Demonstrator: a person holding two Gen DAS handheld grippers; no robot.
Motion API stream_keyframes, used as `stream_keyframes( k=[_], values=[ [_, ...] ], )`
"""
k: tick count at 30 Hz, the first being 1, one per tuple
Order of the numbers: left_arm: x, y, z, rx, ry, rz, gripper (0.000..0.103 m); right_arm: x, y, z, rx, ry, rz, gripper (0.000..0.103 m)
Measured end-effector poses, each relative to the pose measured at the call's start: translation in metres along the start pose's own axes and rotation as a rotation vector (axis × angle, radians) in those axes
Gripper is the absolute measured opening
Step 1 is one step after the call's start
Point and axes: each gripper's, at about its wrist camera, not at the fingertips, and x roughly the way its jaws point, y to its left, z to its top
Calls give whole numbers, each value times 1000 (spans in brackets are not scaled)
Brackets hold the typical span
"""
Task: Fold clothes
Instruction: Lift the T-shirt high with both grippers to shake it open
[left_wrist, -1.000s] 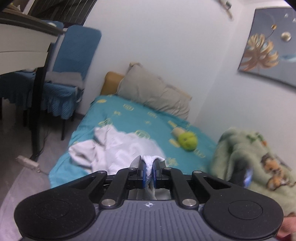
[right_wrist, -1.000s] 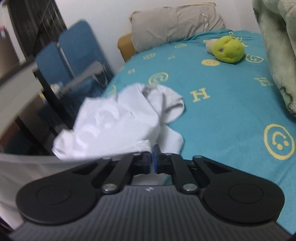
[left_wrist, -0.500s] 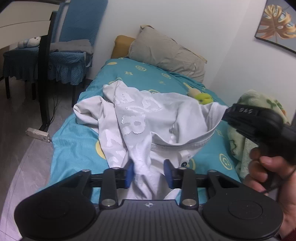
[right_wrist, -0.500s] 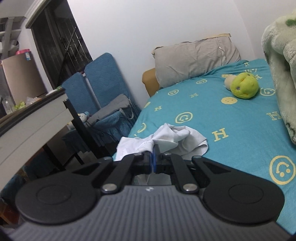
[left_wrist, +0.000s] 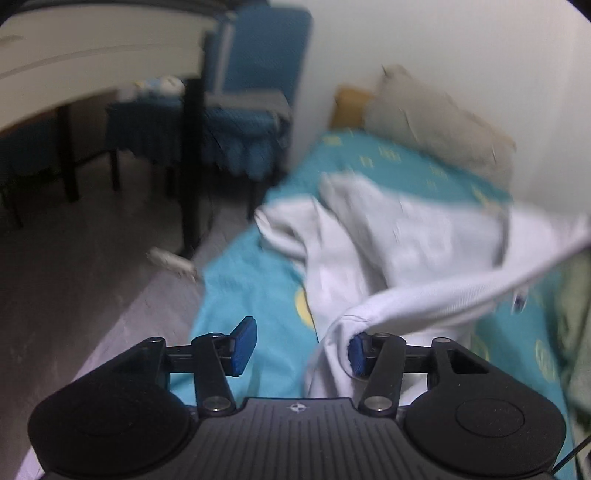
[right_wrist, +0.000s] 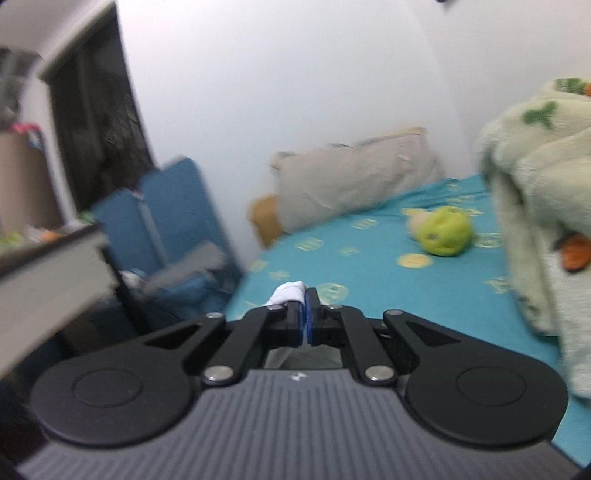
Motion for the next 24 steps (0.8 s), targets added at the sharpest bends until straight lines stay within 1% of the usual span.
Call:
stream_keyframes(
  k=[2,3,5,6,7,8,9,12,15,20,24],
  values=[
    [-10,-1,7,-4,-75,20,54,11,-5,-6,-15,51,-24,7],
    [-15,-2,10,-3,-113,31,54,17,-7,-10,-20,86,-42,10],
    [-26,-6,16,-2,-183,45,54,26,-12,-14,-14,120,-90,27],
    [-30,-8,19,-2,-219,50,54,30,-14,-16,-10,136,-114,43],
    [-35,-10,23,-3,-254,52,55,28,-15,-13,3,129,-121,55],
    [-41,-11,27,-5,-286,47,55,26,-16,-9,19,118,-124,59],
    [-46,-12,32,-13,-316,39,55,24,-17,-6,34,107,-127,60],
    [-70,-14,59,-64,-394,-7,55,-1,-7,27,29,12,-92,60],
    [-105,-17,95,-95,-482,-47,55,-33,17,77,-6,-87,-60,60],
    [-187,-26,173,-138,-629,-114,55,-98,65,176,-72,-247,-9,60],
    [-264,-35,230,-143,-708,-151,55,-166,104,238,-170,-393,3,60]
  ],
)
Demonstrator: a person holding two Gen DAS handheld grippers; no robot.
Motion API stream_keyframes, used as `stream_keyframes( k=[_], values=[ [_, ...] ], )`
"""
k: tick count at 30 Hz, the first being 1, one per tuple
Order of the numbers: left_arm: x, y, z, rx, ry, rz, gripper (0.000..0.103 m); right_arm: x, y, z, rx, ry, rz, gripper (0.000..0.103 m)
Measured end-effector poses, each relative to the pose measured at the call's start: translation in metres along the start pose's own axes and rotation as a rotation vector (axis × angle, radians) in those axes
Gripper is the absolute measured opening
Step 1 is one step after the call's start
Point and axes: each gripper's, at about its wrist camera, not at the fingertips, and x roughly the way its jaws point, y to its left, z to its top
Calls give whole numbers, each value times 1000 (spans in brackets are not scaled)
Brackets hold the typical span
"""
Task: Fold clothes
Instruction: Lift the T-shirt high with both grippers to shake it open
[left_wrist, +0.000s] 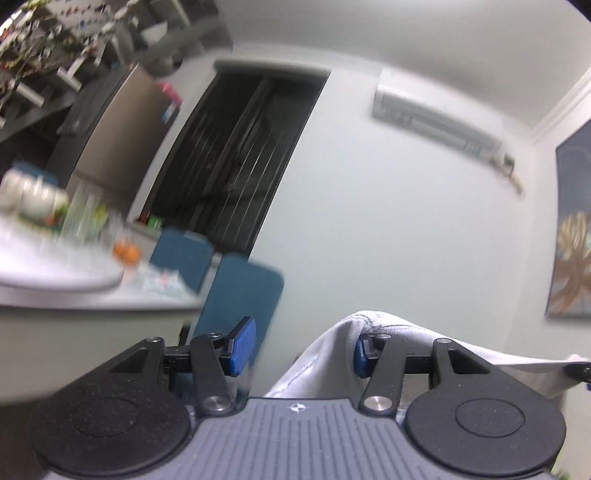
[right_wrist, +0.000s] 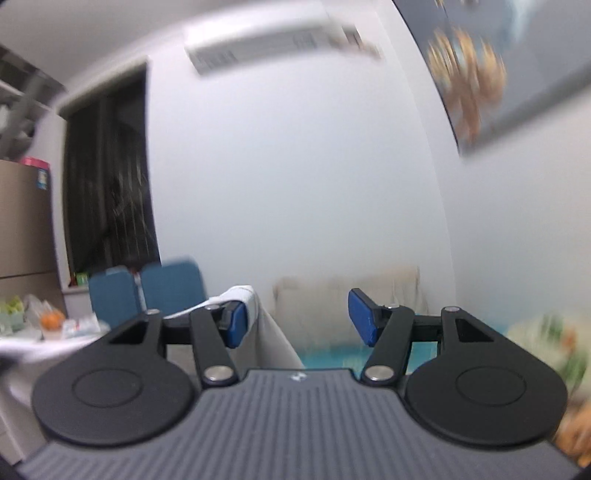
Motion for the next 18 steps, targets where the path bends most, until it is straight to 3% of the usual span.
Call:
stream_keyframes(
  k=[5,10,15,18],
  values=[
    [-47,-27,101,0,-68,-61,55,-61,17,98,-11,-96,30,60],
    [-101,-53,174,36,-98,-111,55,-120,21,172,-17,-140,33,60],
    [-146,-75,210,54,-104,-127,55,-160,17,204,-37,-138,22,60],
    [-155,-80,212,47,-71,-119,55,-156,10,200,-29,-79,26,60]
  ],
)
